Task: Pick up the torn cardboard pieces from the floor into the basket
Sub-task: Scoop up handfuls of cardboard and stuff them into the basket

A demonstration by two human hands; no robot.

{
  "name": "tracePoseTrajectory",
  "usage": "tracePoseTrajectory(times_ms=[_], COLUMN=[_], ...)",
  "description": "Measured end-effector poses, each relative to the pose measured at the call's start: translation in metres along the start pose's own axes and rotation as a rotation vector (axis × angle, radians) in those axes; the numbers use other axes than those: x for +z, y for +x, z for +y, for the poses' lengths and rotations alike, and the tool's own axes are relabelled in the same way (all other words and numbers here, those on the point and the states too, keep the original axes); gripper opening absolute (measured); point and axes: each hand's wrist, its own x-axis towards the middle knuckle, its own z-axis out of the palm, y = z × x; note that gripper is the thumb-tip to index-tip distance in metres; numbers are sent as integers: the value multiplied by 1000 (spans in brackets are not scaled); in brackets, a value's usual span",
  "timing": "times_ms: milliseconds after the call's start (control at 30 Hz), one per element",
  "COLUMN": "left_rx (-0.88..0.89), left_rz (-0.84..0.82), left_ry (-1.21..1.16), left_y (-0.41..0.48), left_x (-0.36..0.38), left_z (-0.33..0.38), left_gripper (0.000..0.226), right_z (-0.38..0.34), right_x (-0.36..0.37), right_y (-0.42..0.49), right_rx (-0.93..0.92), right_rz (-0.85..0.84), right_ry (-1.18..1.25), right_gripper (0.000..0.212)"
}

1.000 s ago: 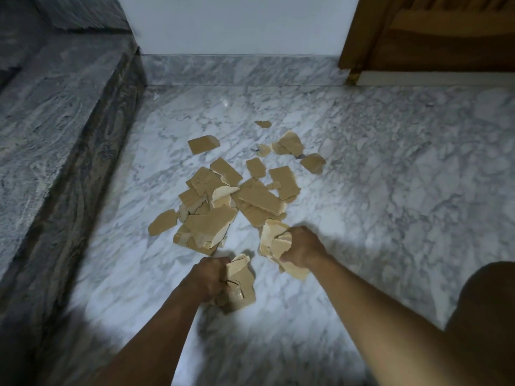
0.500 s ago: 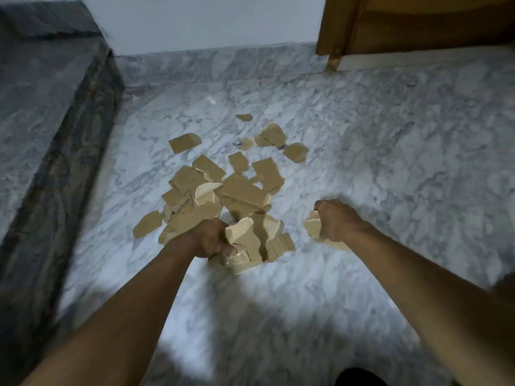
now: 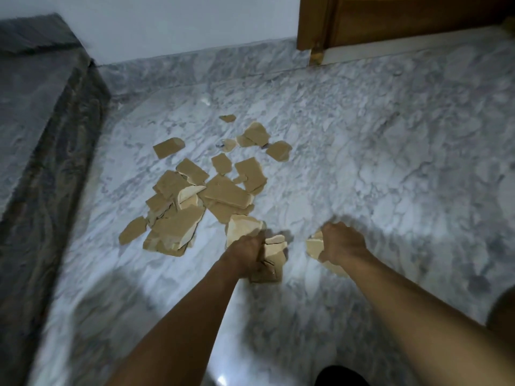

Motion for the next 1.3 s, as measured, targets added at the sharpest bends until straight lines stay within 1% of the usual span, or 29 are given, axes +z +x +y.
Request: tracePoseTrajectory(times_ms=[67, 133, 267, 333, 367, 433, 533, 633, 700, 833, 933, 1000, 1067, 1133, 1167, 1300], left_rx=[6, 64, 84, 65, 48, 11, -38, 2, 51, 138, 212, 219, 188, 173, 174, 159], left_rz=[2, -4, -17, 21, 38, 32, -7, 21, 12, -52, -86, -100, -119, -130, -120, -61], left_ry=[17, 76, 156, 199, 193, 161, 152, 144, 165, 263, 327, 293, 185, 127, 138, 254], left_y=[-5, -6, -3, 0, 2, 1, 1, 4, 3, -5, -8, -6, -4, -4, -4, -11], left_x=[-2, 0, 6, 9, 10, 10, 10, 11, 9, 1, 1, 4, 6, 10, 11, 12], left_z=[4, 8, 18, 20, 19, 18, 16, 16, 19, 27, 29, 25, 23, 24, 23, 28], left_gripper=[75, 67, 55, 49, 46, 46, 57, 57, 54, 62, 57, 58, 61, 61, 58, 34], right_z=[4, 9, 15, 14, 12, 9, 4, 0, 0, 4, 3, 2, 1, -1, -2, -5], right_x=[-13, -30, -57, -59, -56, -43, -11, 7, 9, 8, 10, 9, 9, 10, 11, 7], right_y=[0, 3, 13, 15, 15, 16, 15, 13, 13, 12, 15, 17, 17, 16, 16, 16], right_rx=[17, 28, 28, 18, 8, -21, -60, -91, -101, -91, -91, -88, -76, -67, -66, -69], right_rz=[-28, -16, 6, -19, -18, 16, 98, 198, 198, 192, 207, 194, 200, 206, 210, 215], right_ry=[87, 127, 134, 121, 107, 68, 35, 42, 46, 77, 83, 95, 91, 77, 68, 28], right_gripper=[65, 67, 76, 78, 76, 64, 46, 38, 37, 38, 39, 41, 42, 42, 41, 39])
